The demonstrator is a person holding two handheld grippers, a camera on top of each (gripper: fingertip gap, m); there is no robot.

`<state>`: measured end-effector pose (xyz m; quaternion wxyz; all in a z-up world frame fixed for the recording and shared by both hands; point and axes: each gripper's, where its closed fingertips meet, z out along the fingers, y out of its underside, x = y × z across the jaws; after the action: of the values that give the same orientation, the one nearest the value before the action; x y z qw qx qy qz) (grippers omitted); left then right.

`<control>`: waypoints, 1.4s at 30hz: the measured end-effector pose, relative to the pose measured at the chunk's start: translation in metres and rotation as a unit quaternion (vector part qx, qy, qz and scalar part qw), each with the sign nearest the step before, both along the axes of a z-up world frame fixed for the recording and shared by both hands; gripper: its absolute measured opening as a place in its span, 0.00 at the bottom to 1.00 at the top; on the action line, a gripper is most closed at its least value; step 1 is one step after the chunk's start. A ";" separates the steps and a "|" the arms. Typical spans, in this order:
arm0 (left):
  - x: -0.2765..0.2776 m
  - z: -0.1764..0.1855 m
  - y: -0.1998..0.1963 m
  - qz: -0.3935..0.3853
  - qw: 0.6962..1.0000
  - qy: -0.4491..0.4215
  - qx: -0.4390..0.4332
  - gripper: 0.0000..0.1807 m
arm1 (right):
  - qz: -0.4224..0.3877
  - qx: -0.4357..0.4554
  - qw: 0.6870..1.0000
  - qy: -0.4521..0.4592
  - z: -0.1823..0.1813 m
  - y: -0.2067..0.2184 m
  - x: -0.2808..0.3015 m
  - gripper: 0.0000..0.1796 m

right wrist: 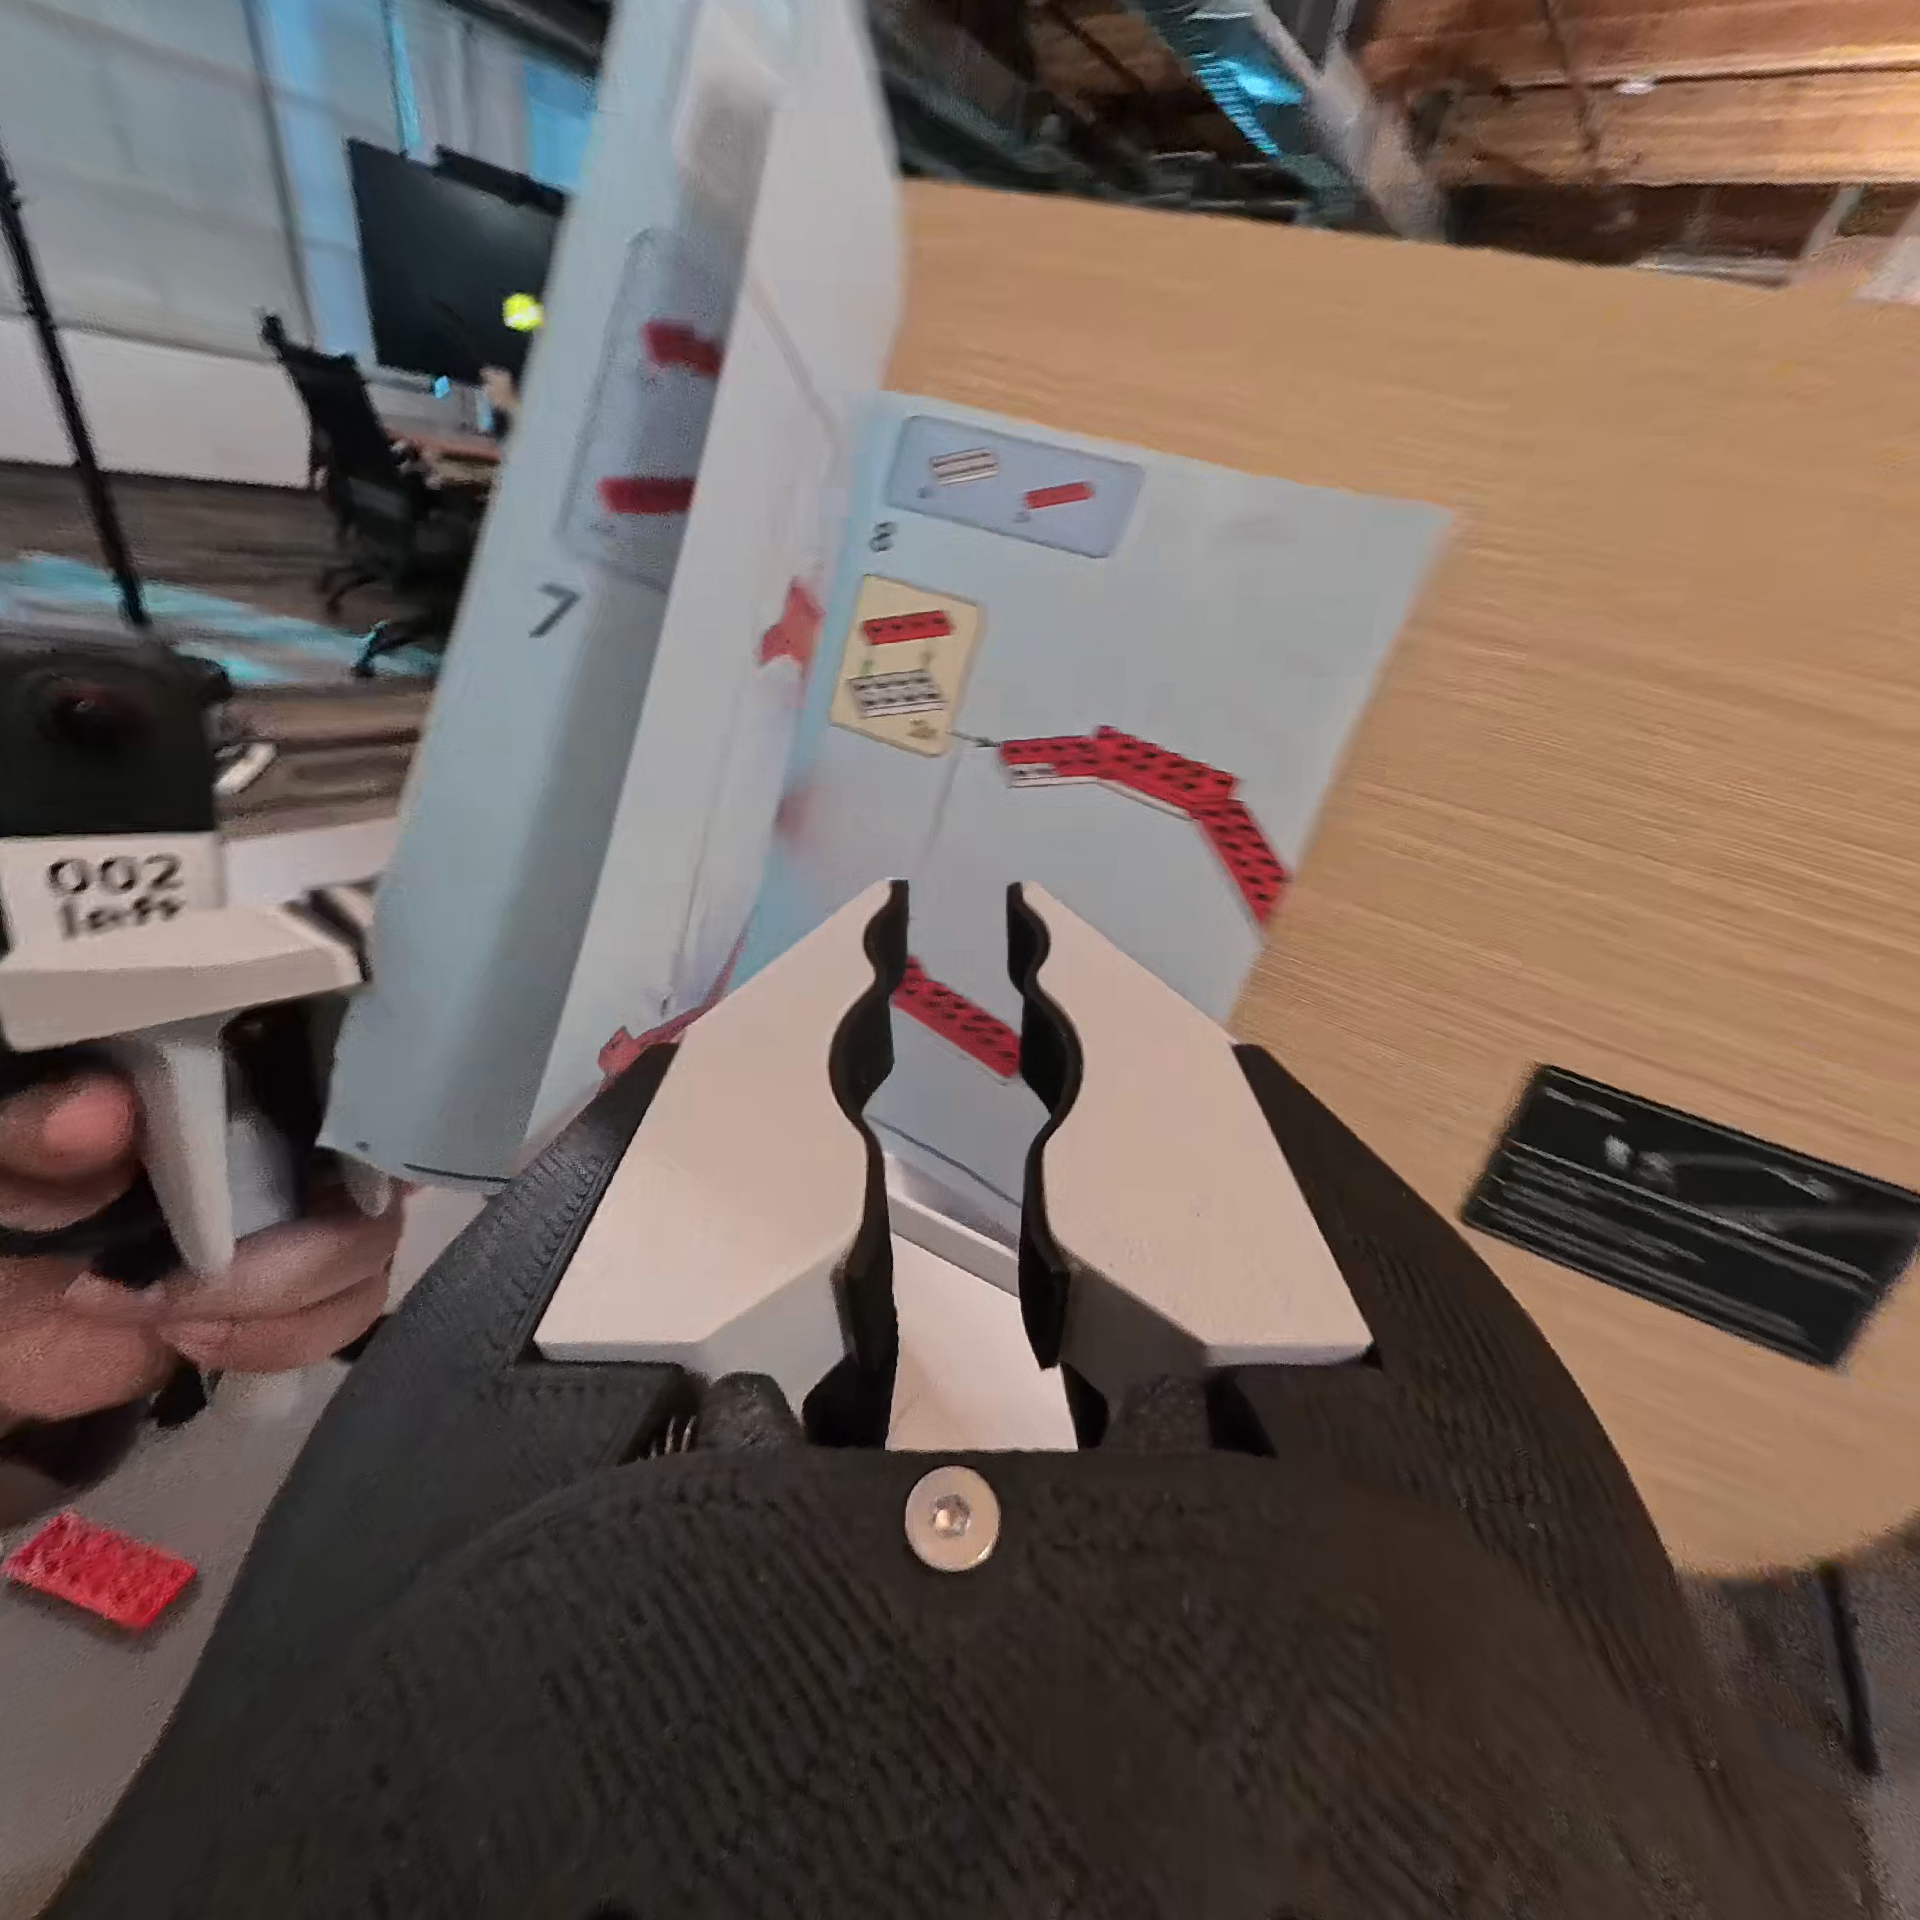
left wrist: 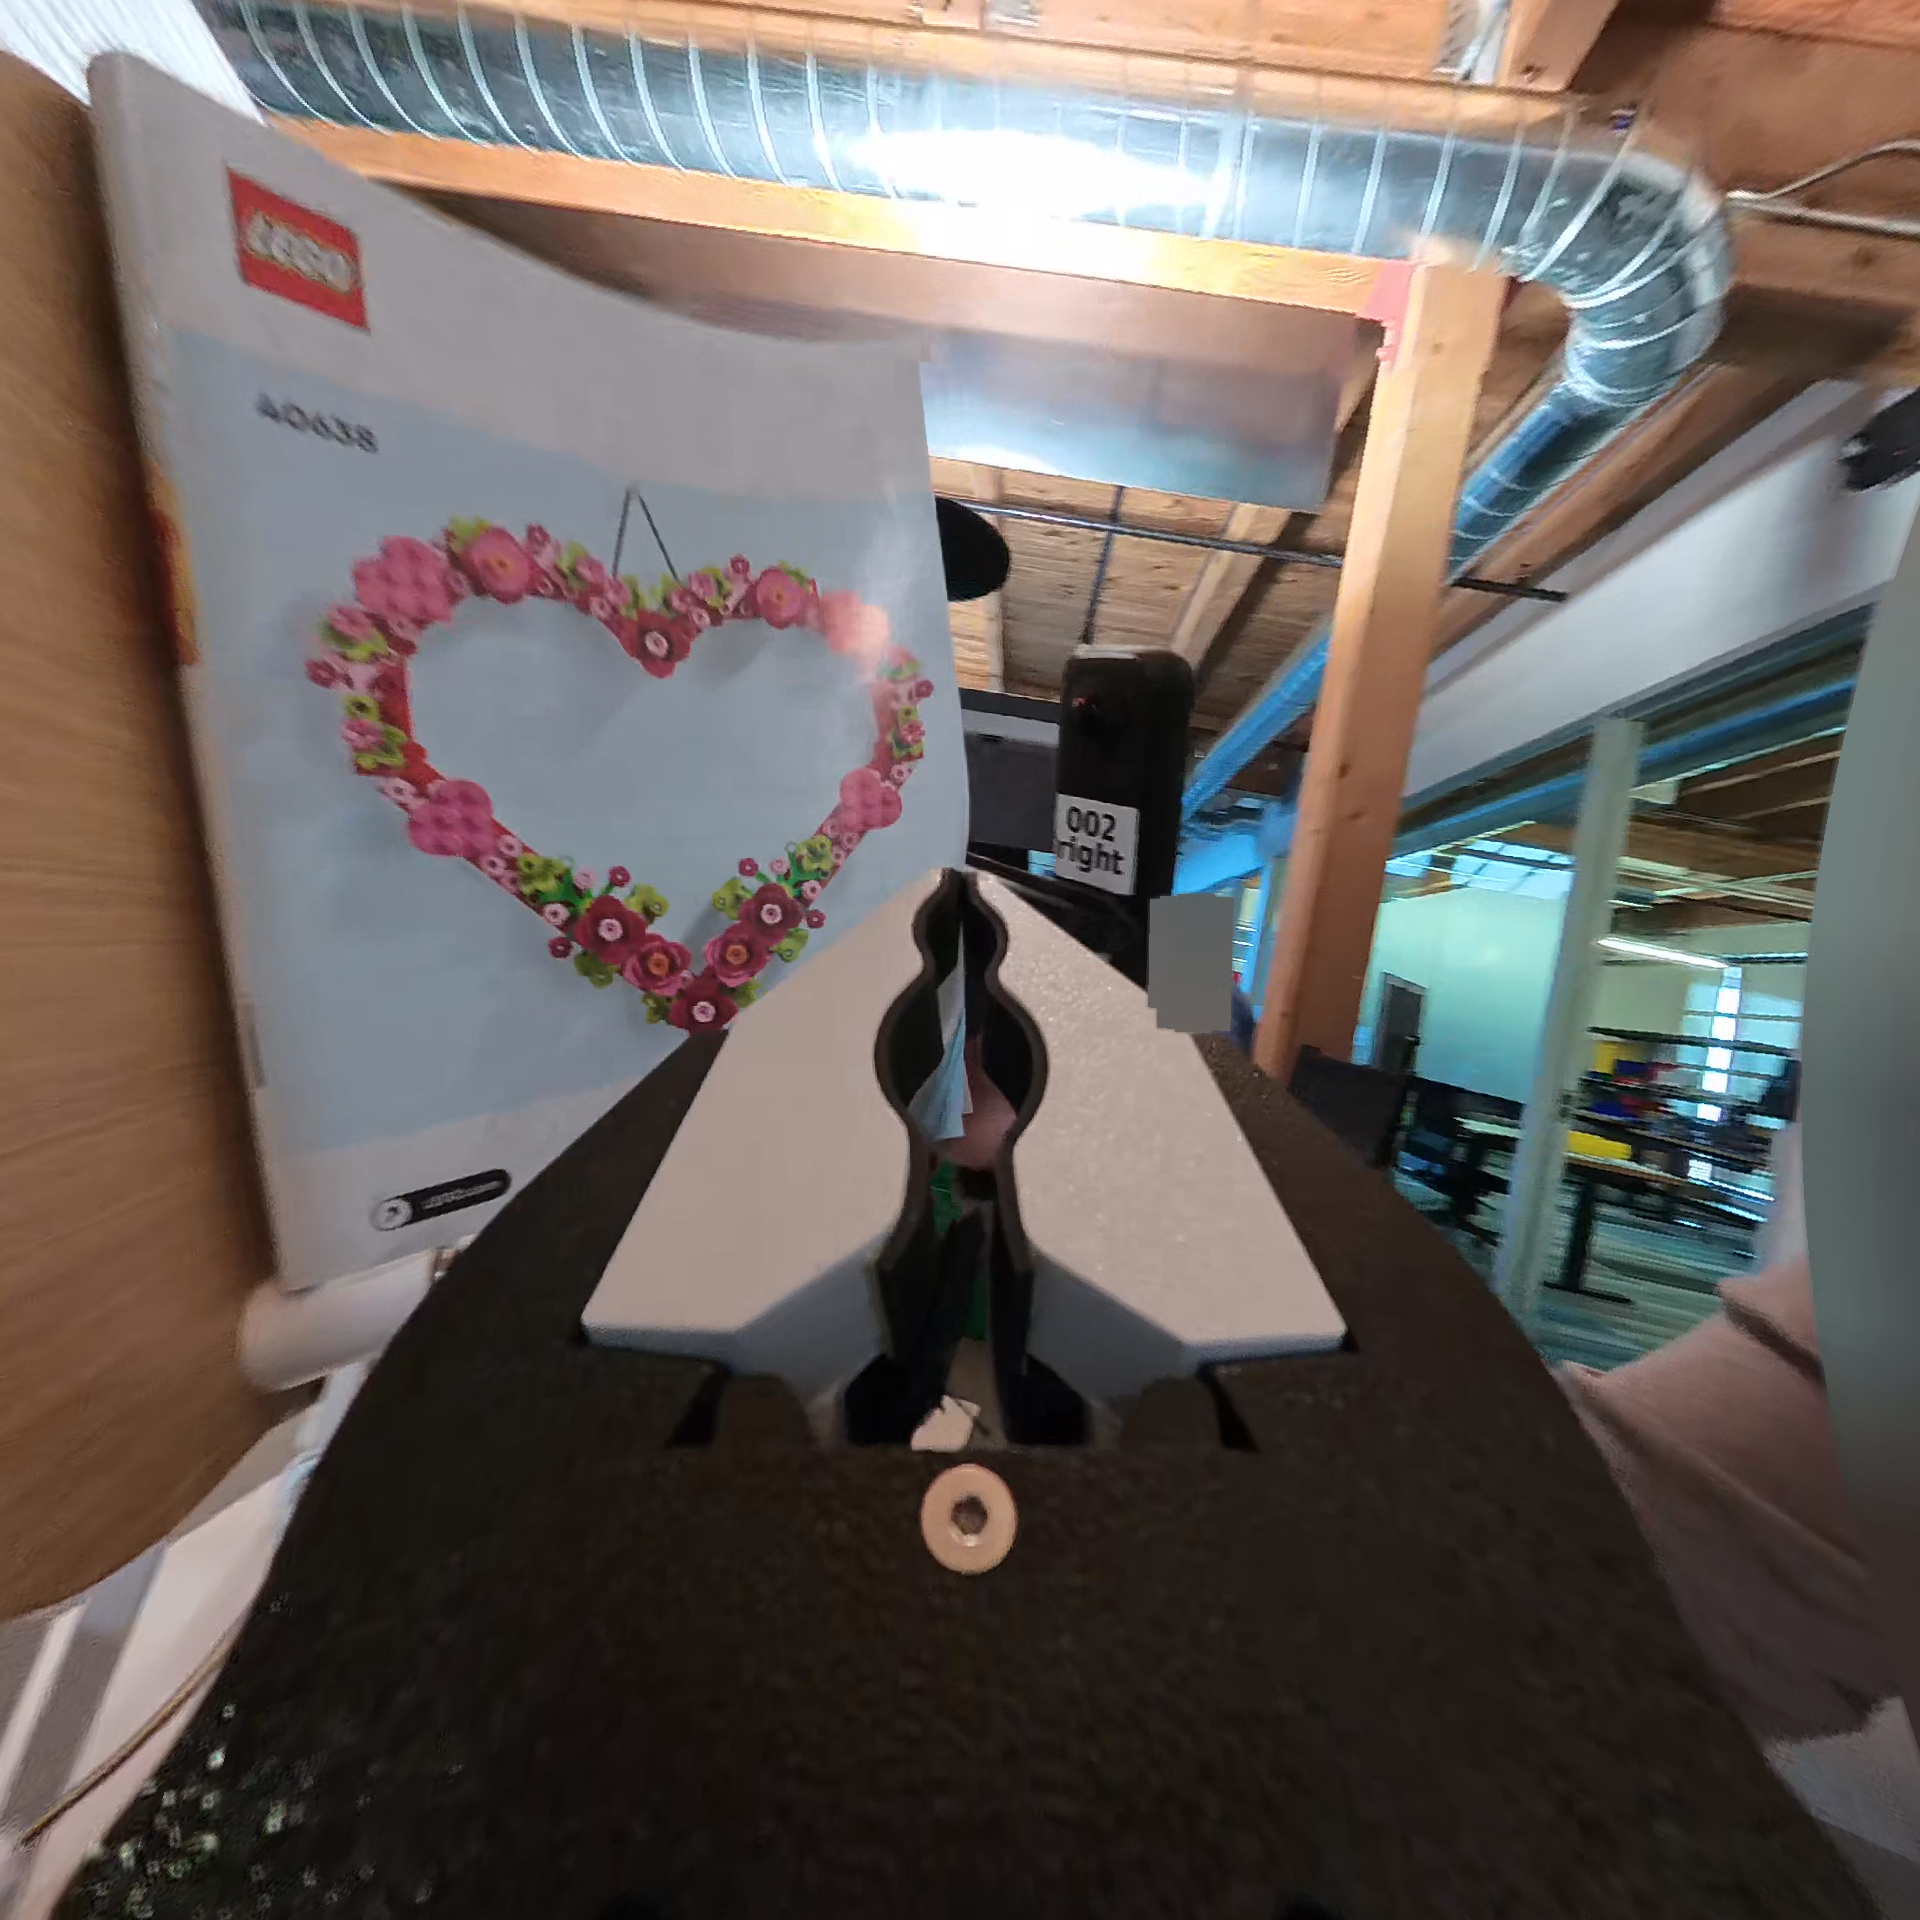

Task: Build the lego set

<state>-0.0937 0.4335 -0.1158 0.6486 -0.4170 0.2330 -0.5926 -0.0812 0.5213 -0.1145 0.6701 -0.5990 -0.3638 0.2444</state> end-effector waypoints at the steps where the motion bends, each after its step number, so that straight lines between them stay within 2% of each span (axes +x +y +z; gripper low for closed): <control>1: -0.002 0.001 0.001 0.009 1.000 -0.001 0.001 0.00 | -0.018 -0.006 1.000 0.015 0.004 0.004 0.010 0.10; 6: -0.027 -0.001 0.006 0.054 0.998 0.012 -0.005 0.00 | -0.124 -0.001 0.988 0.088 0.026 0.021 0.066 0.11; 8: -0.044 -0.009 0.011 0.100 0.994 0.043 -0.010 0.00 | -0.157 0.027 0.982 0.102 0.037 0.020 0.083 0.11; 10: -0.066 -0.009 0.014 0.135 0.990 0.033 -0.013 0.00 | -0.163 0.062 0.979 0.101 0.048 0.012 0.085 0.09; 14: -0.104 -0.008 0.011 0.162 0.986 -0.016 -0.025 0.00 | -0.078 0.105 0.989 0.063 0.051 -0.014 0.044 0.06; 18: -0.124 -0.029 0.023 0.203 0.977 -0.005 -0.064 0.00 | 0.000 0.088 0.996 -0.013 0.023 -0.025 -0.013 0.06; 22: -0.127 -0.038 0.029 0.197 0.976 -0.006 -0.088 0.00 | -0.012 0.090 0.992 -0.090 -0.012 -0.018 -0.052 0.08; 26: -0.124 -0.046 0.037 0.203 0.973 0.002 -0.107 0.00 | -0.049 0.111 0.986 -0.110 -0.026 -0.009 -0.070 0.09; 30: -0.126 -0.041 0.041 0.202 0.972 -0.030 -0.119 0.46 | -0.077 0.134 0.980 -0.127 -0.032 -0.003 -0.072 0.10; 31: -0.125 -0.039 0.041 0.184 0.974 -0.039 -0.125 0.55 | -0.074 0.132 0.980 -0.128 -0.033 -0.002 -0.072 0.10; 32: -0.123 -0.038 0.040 0.171 0.976 -0.044 -0.130 0.60 | -0.072 0.130 0.981 -0.125 -0.034 -0.001 -0.072 0.10; 34: -0.122 -0.038 0.042 0.175 0.975 -0.040 -0.130 0.56 | -0.070 0.126 0.982 -0.122 -0.034 0.000 -0.071 0.10; 35: -0.122 -0.039 0.044 0.187 0.973 -0.034 -0.127 0.50 | -0.072 0.127 0.982 -0.123 -0.034 0.001 -0.069 0.10; 41: -0.114 -0.032 0.037 0.215 0.974 -0.002 -0.079 0.00 | -0.078 0.119 0.982 -0.121 -0.033 0.008 -0.056 0.10; 42: -0.114 -0.032 0.039 0.231 0.970 0.005 -0.076 0.00 | -0.080 0.116 0.983 -0.121 -0.033 0.010 -0.053 0.10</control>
<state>-0.2075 0.4729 -0.1475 0.7331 -0.5109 0.0876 -0.4403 -0.1347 0.5314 -0.1471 0.7034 -0.5694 -0.4193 0.0720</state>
